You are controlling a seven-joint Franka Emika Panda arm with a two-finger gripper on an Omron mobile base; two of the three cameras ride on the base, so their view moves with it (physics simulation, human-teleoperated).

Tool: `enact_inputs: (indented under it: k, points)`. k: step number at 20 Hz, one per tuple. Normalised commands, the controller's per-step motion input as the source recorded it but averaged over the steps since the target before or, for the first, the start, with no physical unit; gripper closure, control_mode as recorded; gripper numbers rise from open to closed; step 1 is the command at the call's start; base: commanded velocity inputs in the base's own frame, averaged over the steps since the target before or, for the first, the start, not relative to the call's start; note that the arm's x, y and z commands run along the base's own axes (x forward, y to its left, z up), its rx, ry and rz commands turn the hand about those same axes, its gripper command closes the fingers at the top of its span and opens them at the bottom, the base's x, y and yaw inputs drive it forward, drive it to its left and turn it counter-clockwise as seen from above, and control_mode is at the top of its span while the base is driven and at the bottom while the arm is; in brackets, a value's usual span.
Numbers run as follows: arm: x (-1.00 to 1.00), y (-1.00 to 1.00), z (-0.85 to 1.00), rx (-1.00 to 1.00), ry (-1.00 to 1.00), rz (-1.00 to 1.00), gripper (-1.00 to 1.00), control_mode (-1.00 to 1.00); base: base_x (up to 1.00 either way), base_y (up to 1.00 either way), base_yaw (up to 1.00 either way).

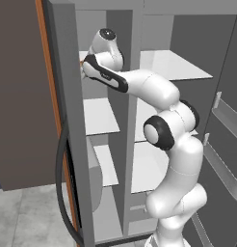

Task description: There's a chicken drumstick in the fridge that needs to be moved to the freezer for freezing. Pick up the chicken drumstick from the fridge, place it on any shelf in the freezer, and close the fridge and freezer doors when done.

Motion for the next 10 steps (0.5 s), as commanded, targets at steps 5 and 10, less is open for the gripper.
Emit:
enact_inputs:
  k: [5,10]
  points:
    - [-0.05,0.0,0.0,0.0,-0.07,0.0,-1.0,-1.0,0.0,0.0,0.0]
    - [-0.43,0.01,0.02,0.0,-0.17,-0.03,-1.0,-1.0,0.0,0.0,0.0]
